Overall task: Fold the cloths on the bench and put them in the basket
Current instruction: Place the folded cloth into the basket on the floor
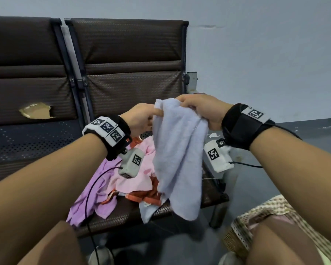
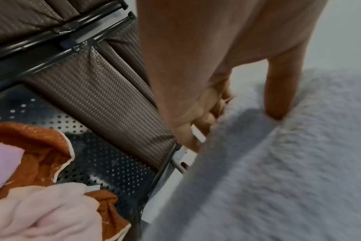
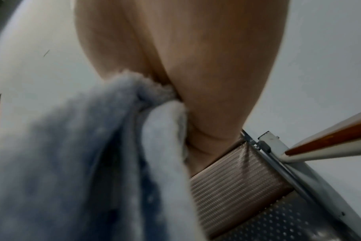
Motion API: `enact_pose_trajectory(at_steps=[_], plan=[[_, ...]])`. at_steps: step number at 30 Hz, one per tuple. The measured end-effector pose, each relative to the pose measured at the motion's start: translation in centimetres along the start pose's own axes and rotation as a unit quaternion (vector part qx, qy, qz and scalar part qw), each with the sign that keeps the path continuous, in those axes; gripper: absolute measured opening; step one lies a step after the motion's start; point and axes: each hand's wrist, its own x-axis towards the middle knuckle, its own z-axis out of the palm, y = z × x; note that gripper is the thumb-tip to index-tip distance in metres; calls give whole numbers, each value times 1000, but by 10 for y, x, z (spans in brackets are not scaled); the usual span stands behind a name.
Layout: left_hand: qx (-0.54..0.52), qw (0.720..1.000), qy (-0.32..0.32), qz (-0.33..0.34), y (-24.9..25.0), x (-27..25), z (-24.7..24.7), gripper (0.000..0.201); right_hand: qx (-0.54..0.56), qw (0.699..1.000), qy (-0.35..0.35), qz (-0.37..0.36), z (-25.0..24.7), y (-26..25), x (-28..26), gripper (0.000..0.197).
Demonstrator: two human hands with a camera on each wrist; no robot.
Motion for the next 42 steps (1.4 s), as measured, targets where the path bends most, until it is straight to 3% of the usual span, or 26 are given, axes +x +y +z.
enact_pose_trajectory(at_steps=[2,5,8,12,15,18,22,25,29,32,34,36,39,42], plan=[[27,997,71,17,-1,14,-11,29,-110,993,35,23,-16,1,-1,21],[94,984,135,71,3,34,-21,21,-351,925,130,59,-40,8,3,28],[160,956,208,129,14,50,-18,20,-335,913,234,15,-51,12,15,19],[137,936,260,192,40,60,-14,12,-263,905,320,-98,-57,3,34,16],[85,939,244,228,50,60,-22,18,-262,901,309,-155,-52,-2,39,23],[93,946,237,201,28,54,-32,19,-217,926,276,-139,-46,15,33,30],[173,970,166,48,-41,32,-40,25,-257,952,167,4,-36,70,19,25],[302,949,70,-57,-93,7,-33,20,-275,955,29,110,-21,123,3,22],[244,944,-89,-205,-133,-21,-21,15,-205,943,-89,247,0,178,-15,24],[232,920,-144,-282,-139,-29,-18,25,-132,921,-142,337,4,195,-25,20],[242,913,-141,-295,-139,-26,-16,26,-110,916,-144,358,3,196,-26,17],[236,924,-99,-284,-140,-17,-14,20,-88,928,-117,343,2,196,-22,15],[222,945,-21,-239,-147,2,-19,13,-51,950,-57,301,-3,196,-9,14],[201,962,68,-173,-157,24,-26,20,-56,964,12,261,-8,199,11,12]])
